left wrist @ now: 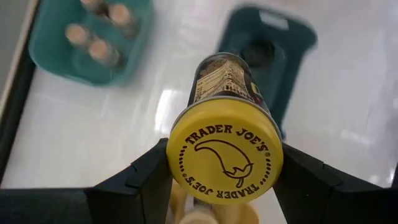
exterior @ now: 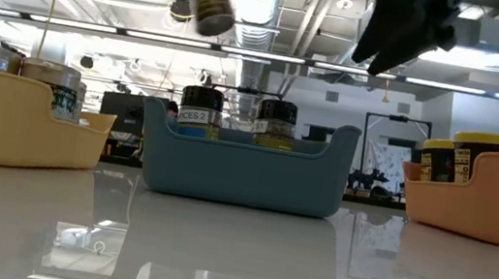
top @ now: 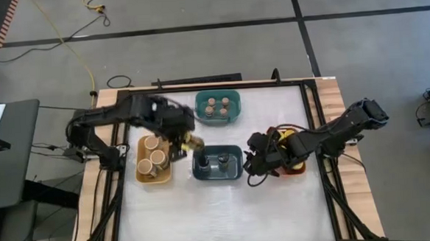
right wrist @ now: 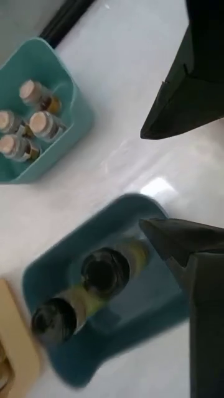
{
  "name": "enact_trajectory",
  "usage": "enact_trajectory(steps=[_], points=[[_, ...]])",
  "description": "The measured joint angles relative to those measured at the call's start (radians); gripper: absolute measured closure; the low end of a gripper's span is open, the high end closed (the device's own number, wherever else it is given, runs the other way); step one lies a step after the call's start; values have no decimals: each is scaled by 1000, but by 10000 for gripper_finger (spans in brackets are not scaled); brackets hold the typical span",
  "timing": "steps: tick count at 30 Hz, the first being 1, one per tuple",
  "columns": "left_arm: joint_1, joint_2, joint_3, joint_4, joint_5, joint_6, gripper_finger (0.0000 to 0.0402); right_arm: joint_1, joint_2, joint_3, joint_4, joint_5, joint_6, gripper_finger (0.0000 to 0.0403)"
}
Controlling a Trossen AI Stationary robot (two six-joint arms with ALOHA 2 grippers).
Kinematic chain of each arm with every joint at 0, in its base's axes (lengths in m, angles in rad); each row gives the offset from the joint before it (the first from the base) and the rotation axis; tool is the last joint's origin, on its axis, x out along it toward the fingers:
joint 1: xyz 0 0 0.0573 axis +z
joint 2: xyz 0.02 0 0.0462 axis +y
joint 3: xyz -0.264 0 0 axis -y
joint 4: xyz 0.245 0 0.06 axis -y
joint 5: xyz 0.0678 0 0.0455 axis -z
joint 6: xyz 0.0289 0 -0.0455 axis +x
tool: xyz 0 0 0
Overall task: Sort spices by type
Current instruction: Put the yellow seasoning into the orange bin
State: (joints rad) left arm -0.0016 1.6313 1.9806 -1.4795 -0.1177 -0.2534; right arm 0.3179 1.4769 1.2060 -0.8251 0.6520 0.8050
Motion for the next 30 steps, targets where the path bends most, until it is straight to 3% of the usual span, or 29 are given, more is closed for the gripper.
enact_trajectory(steps=[7,10,13,20,30], points=[[62,40,12,107,2,-2,177,-69,0,-6,50,-82,-249,159],[59,76,11,102,9,-2,177,-99,-35,-95,154,-148,-299,159],[53,101,10,75,11,-1,177,-126,-109,-235,342,-228,-296,159],[53,118,10,51,34,-5,177,-135,-295,-453,835,-223,-284,159],[35,119,10,48,43,-47,177,-154,-133,-475,1253,-260,-658,159]])
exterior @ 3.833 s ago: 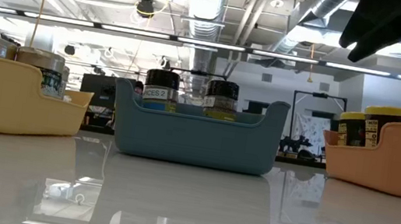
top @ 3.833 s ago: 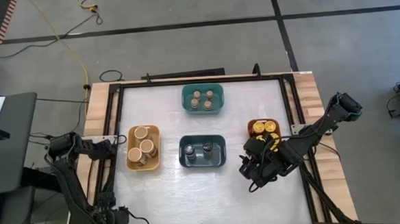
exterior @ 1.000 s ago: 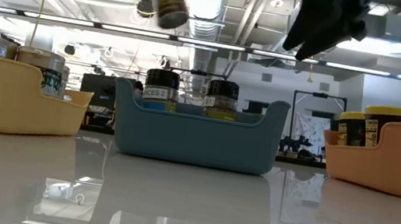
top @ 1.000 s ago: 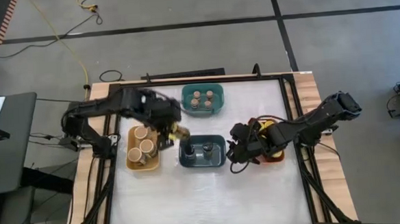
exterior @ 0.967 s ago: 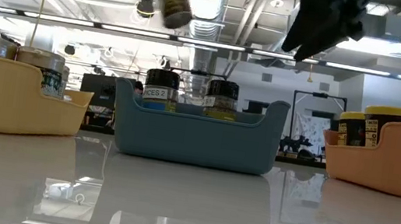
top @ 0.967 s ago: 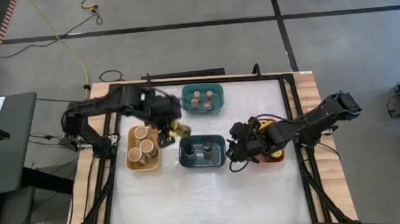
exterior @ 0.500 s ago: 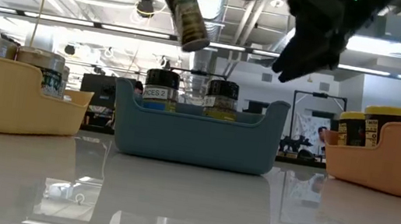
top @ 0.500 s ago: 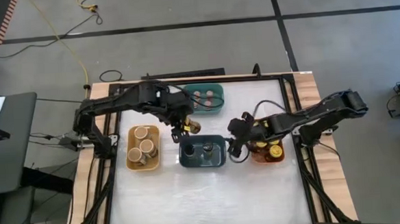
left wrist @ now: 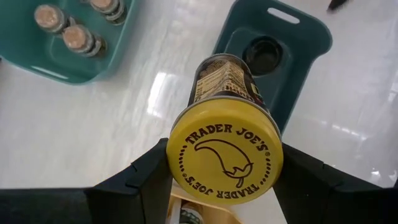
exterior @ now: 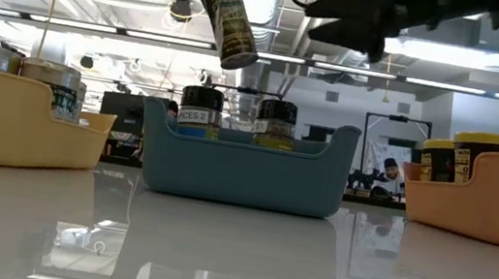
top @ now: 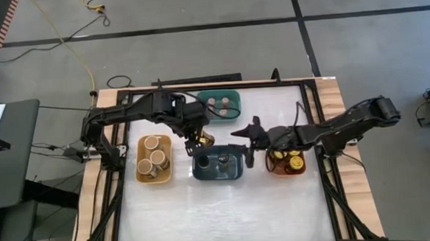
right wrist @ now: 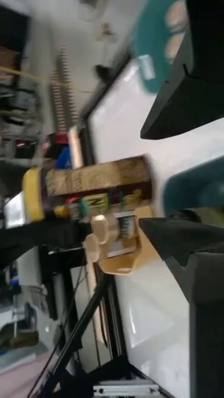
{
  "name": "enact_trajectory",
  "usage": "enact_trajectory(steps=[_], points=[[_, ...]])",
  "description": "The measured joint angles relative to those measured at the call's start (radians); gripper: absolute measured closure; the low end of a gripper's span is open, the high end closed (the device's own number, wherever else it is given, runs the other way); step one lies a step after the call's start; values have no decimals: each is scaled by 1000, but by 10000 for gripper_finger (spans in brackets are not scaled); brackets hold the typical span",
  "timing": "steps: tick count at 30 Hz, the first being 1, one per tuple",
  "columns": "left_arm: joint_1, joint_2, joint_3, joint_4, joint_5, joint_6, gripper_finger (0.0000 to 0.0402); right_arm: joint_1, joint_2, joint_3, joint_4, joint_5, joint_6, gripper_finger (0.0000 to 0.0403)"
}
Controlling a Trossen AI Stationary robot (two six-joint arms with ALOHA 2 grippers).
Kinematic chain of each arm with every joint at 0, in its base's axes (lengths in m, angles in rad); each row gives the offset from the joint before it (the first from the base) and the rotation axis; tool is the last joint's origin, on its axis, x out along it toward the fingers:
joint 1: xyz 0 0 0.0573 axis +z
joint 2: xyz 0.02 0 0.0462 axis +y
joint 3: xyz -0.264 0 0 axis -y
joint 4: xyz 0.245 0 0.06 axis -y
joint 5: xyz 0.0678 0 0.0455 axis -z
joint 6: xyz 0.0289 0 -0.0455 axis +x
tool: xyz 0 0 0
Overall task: Sort spices by type
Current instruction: Put the yellow seasoning into the orange bin
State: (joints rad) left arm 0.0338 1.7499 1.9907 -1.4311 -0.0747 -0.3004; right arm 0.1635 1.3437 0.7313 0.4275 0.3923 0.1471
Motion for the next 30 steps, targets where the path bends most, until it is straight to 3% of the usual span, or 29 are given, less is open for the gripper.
enact_trajectory(steps=[5,10,18,30], points=[[-23,2,0,9,0,-16,177,0,114,97,52,-20,-128,159],[-40,2,0,9,-9,-42,177,0,214,246,-9,-20,-232,159],[-80,2,0,3,-20,-15,177,-10,305,450,-324,-25,-170,158],[-111,2,0,32,-27,40,177,-19,314,493,-350,-70,-78,158]])
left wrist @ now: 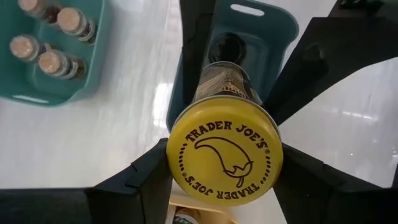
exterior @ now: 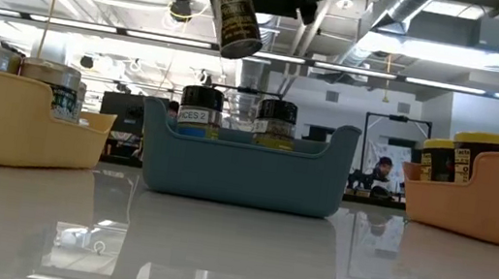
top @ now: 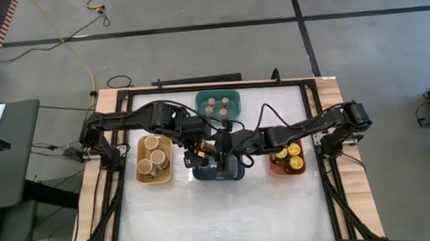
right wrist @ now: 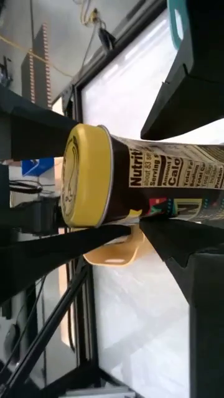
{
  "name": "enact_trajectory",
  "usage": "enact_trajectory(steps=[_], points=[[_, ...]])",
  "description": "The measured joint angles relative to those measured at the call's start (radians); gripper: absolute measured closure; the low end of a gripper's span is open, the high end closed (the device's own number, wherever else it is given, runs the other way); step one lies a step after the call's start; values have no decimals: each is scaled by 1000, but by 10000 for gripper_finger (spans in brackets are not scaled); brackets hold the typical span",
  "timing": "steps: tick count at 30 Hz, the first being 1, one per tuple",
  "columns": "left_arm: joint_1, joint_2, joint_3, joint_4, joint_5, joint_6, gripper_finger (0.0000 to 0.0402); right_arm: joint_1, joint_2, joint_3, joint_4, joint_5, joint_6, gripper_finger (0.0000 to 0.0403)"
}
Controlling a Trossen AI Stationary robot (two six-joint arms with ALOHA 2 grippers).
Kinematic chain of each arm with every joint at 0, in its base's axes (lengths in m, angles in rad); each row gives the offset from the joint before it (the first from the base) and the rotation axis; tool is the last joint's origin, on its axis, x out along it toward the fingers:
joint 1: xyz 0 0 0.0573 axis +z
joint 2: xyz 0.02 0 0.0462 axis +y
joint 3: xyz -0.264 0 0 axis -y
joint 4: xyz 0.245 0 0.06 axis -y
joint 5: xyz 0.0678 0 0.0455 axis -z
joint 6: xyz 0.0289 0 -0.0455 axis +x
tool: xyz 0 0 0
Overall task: Sort spices by type
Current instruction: Put the yellow seasoning into the orange bin
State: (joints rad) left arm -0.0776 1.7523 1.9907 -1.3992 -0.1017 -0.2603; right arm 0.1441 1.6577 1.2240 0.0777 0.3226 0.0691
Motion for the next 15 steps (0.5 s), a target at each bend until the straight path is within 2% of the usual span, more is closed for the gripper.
enact_trajectory(steps=[15], points=[[1,0,0,30,-42,48,177,4,-2,2,-24,-37,70,158]])
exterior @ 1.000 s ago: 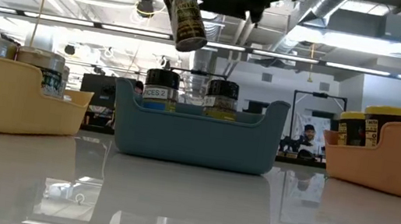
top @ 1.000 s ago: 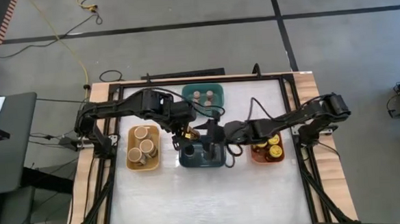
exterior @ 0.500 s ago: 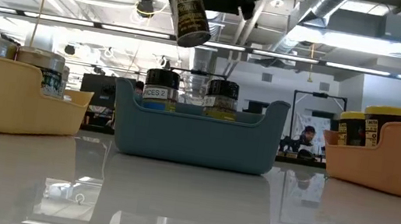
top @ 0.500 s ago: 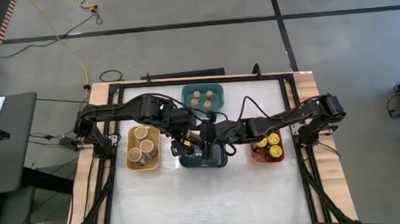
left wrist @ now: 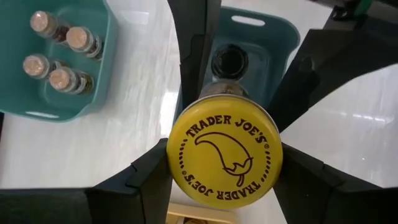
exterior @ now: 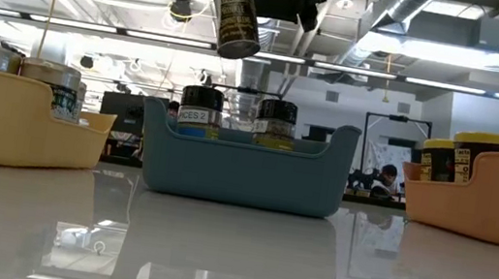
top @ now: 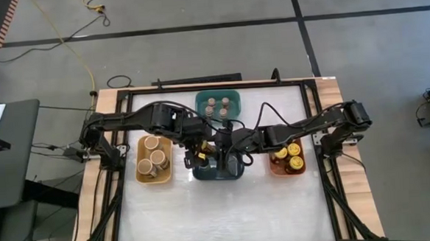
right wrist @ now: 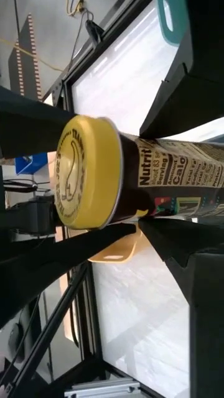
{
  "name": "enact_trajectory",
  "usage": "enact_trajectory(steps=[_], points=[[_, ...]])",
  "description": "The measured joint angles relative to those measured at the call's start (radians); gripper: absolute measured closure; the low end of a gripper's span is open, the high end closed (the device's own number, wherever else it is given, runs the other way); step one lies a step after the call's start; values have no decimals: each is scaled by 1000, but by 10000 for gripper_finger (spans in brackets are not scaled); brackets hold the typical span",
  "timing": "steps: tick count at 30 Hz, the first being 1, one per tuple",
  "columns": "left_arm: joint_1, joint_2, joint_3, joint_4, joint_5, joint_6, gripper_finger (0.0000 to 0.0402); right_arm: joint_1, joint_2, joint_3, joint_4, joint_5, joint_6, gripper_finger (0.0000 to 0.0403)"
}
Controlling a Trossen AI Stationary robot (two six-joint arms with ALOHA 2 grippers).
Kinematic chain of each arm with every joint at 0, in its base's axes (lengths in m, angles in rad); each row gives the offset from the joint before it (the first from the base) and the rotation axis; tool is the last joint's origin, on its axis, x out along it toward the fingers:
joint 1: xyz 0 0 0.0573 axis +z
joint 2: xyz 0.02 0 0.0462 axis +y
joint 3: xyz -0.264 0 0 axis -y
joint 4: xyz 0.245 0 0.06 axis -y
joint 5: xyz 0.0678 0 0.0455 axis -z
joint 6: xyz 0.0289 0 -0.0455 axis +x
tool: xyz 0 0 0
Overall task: Sort spices by type
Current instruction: Put the yellow seasoning into the orange bin
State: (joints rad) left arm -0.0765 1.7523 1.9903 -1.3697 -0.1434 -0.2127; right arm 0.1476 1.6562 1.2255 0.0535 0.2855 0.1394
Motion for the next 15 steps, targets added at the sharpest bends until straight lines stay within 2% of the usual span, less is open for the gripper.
enact_trajectory(steps=[5,12,15], points=[[1,0,0,14,-5,2,177,1,0,0,-2,0,-11,167],[1,0,0,13,-10,-21,172,1,0,0,-5,0,-29,238],[1,0,0,15,-10,-42,163,1,0,0,-5,-3,-32,253]])
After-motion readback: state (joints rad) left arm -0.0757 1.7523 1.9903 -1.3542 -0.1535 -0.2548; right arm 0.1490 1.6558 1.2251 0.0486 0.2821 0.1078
